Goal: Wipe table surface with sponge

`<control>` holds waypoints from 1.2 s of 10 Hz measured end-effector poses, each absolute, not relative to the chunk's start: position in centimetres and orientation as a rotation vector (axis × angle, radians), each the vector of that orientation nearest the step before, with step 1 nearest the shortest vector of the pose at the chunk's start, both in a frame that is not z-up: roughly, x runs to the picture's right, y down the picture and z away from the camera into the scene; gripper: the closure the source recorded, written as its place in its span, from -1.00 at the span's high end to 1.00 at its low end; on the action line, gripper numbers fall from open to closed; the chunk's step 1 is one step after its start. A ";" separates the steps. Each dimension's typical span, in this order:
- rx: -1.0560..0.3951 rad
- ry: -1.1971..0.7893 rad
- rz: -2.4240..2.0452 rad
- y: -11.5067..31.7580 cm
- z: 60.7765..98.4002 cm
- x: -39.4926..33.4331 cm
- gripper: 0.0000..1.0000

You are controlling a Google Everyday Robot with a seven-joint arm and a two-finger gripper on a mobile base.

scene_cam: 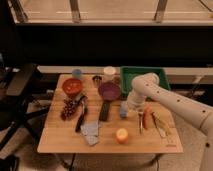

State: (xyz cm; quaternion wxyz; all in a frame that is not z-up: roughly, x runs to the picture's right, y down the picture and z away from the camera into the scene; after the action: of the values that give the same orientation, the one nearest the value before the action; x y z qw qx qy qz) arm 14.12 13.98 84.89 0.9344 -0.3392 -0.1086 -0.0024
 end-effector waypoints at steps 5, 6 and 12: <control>-0.749 -0.289 -0.018 19.3 83.3 12.4 -1.00; -0.759 -0.289 0.001 20.7 82.4 12.7 -1.00; -0.676 -0.168 0.048 17.5 80.8 17.0 -1.00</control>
State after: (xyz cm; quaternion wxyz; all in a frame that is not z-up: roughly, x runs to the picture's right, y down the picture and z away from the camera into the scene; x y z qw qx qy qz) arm 17.01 17.48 80.80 0.9396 -0.3313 -0.0824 0.0233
